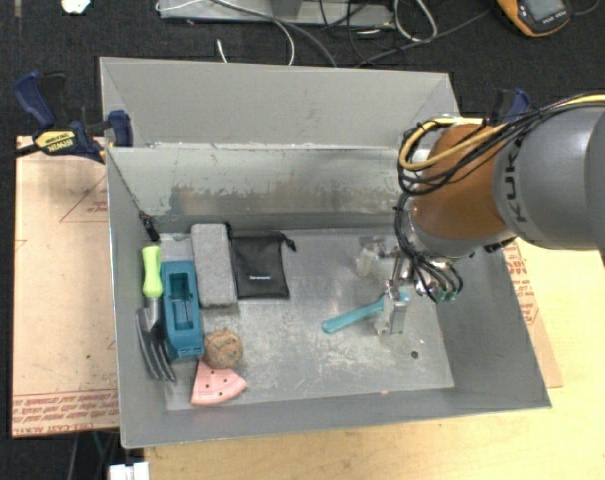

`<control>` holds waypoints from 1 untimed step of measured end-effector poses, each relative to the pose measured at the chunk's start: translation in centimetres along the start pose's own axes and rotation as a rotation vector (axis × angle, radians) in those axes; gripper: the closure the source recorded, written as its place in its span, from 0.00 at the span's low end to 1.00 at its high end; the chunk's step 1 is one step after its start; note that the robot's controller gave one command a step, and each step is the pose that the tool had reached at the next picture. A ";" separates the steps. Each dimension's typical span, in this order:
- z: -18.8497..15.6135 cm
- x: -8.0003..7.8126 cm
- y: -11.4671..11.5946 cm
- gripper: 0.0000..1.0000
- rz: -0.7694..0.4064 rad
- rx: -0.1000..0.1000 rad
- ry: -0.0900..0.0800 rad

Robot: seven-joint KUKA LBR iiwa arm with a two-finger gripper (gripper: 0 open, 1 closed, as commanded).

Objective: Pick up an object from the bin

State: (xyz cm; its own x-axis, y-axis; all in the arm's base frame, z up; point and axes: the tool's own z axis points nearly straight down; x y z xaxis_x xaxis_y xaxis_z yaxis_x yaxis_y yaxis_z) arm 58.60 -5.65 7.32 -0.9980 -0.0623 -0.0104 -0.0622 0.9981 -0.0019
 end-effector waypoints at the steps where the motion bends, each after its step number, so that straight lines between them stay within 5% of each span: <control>1: 0.3 1.3 2.6 1.00 -0.020 -0.003 0.004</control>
Offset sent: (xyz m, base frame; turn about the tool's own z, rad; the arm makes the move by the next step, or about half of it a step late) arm 0.0000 0.0000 0.0000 0.0000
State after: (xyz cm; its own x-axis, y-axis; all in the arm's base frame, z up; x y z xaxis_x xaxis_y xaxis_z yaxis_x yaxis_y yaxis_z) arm 57.11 -3.14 7.02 -0.9966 -0.0827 -0.0067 -0.0827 0.9966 0.0013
